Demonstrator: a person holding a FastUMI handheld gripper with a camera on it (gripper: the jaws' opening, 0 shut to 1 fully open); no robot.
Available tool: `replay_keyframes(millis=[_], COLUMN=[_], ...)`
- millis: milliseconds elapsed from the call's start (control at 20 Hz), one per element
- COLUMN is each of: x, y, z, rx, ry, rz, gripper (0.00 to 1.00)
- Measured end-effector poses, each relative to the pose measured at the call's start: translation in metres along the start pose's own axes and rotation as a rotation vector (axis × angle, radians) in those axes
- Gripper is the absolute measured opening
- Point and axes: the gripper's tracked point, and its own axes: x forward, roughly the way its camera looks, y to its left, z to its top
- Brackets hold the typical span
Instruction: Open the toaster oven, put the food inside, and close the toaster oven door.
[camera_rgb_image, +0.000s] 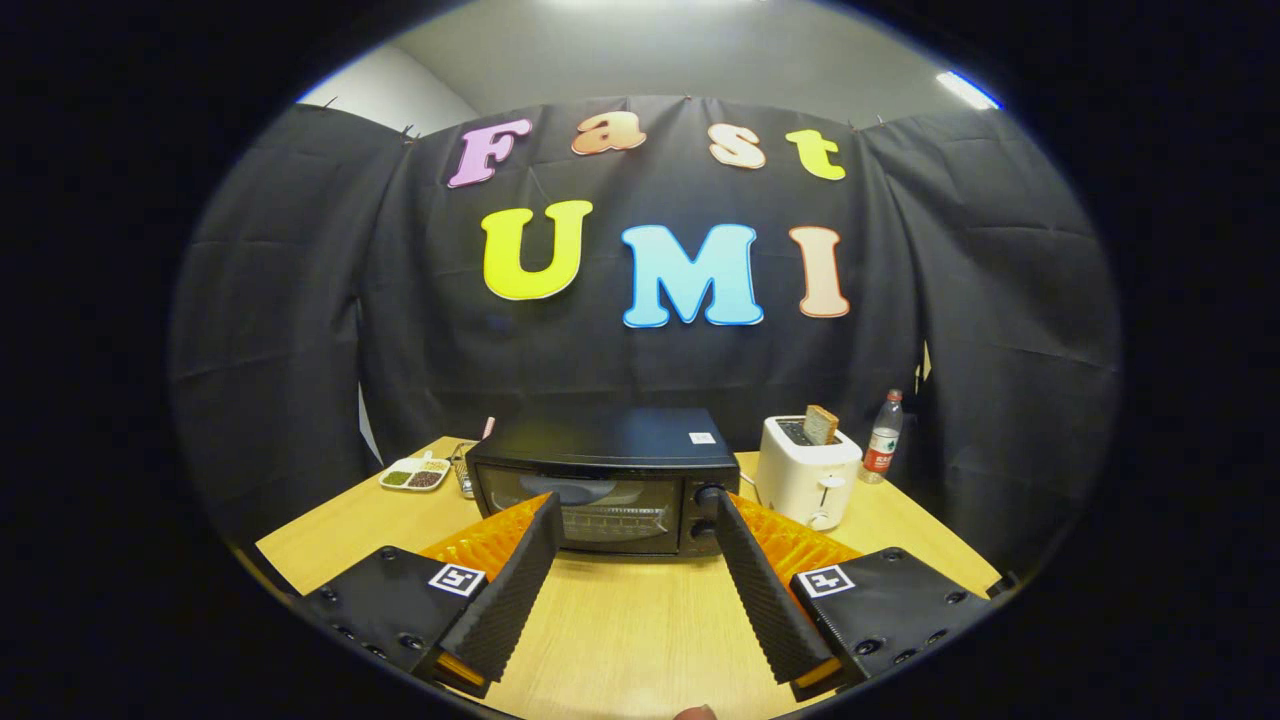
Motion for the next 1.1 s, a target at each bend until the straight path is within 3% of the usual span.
replay_keyframes(millis=[500, 1100], x=[-0.019, -0.018], y=[-0.067, -0.061], z=[0.005, 0.004], rx=[0.043, 0.042], ry=[-0.030, -0.031], rz=[-0.104, -0.100], gripper=[0.97, 0.96])
